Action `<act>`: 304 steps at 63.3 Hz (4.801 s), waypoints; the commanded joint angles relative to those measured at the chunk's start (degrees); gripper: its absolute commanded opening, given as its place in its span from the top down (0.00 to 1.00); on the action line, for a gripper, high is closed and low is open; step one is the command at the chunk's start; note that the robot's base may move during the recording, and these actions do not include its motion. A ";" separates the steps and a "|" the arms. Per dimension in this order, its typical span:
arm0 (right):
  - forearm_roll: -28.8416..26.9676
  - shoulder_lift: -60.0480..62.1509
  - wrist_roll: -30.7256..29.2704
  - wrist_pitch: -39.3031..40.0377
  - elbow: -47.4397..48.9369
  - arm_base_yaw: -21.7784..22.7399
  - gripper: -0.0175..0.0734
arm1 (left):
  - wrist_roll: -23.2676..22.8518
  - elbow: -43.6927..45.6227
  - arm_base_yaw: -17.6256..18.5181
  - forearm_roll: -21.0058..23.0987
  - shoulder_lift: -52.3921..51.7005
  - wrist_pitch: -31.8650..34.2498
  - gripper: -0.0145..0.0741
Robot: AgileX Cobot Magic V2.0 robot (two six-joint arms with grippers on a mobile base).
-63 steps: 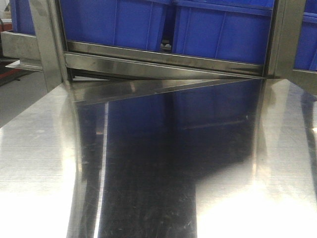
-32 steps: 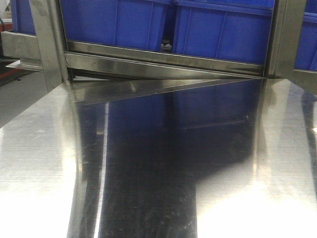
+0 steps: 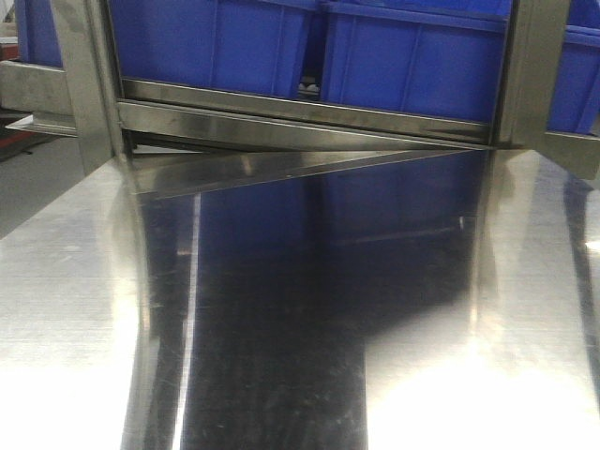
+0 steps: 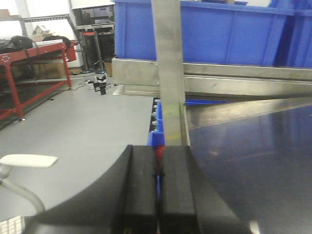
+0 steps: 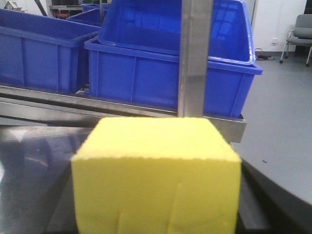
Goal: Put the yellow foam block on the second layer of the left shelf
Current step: 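Turn the base away from the table holding the cube in the right gripper, then drive the base along the shelving toward the blue bin rack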
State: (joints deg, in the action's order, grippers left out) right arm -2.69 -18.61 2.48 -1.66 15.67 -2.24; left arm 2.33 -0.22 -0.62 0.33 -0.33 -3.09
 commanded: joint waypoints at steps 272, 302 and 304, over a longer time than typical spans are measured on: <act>0.24 -0.19 -0.50 4.90 1.58 0.25 0.28 | -0.22 -1.40 0.33 0.29 -0.95 4.73 0.70; 0.24 -0.19 -0.50 4.90 1.58 0.25 0.28 | -0.22 -1.40 0.23 0.29 -0.95 4.73 0.70; 0.24 -0.19 -0.50 4.90 1.58 0.25 0.28 | -0.22 -1.40 0.23 0.29 -0.95 4.73 0.70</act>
State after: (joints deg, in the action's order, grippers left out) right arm -2.69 -18.35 2.48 -1.66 15.67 -2.24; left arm 2.33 -0.22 -0.62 0.33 -0.33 -3.09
